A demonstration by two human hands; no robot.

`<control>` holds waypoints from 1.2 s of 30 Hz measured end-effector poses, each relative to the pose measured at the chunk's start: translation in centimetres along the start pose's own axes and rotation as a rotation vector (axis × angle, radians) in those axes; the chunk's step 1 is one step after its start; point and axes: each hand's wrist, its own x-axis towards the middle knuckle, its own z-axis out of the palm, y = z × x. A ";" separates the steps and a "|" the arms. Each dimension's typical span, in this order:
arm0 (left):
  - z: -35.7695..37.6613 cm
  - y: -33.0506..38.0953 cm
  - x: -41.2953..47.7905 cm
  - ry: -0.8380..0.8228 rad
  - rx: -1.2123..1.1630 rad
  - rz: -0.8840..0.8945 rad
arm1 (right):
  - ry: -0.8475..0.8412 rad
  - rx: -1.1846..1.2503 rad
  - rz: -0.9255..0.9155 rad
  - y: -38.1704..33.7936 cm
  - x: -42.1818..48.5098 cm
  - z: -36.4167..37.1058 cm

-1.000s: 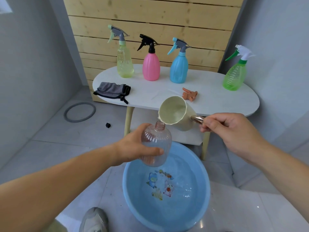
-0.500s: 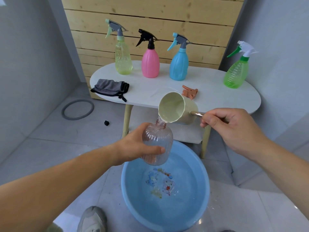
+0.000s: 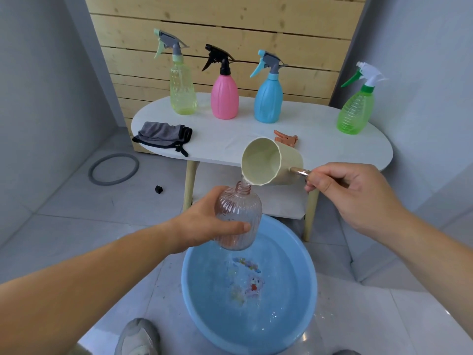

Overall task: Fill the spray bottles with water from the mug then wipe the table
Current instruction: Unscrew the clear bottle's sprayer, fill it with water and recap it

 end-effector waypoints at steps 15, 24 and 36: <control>0.4 0.2 0.0 -0.002 -0.008 -0.016 | 0.007 -0.028 -0.030 -0.2 0.0 -0.2; 0.7 0.2 0.3 -0.011 -0.027 -0.015 | -0.006 -0.037 -0.068 -0.2 -0.1 -0.3; 0.8 0.3 0.3 -0.007 -0.018 -0.029 | 0.054 -0.106 -0.166 0.5 0.0 0.1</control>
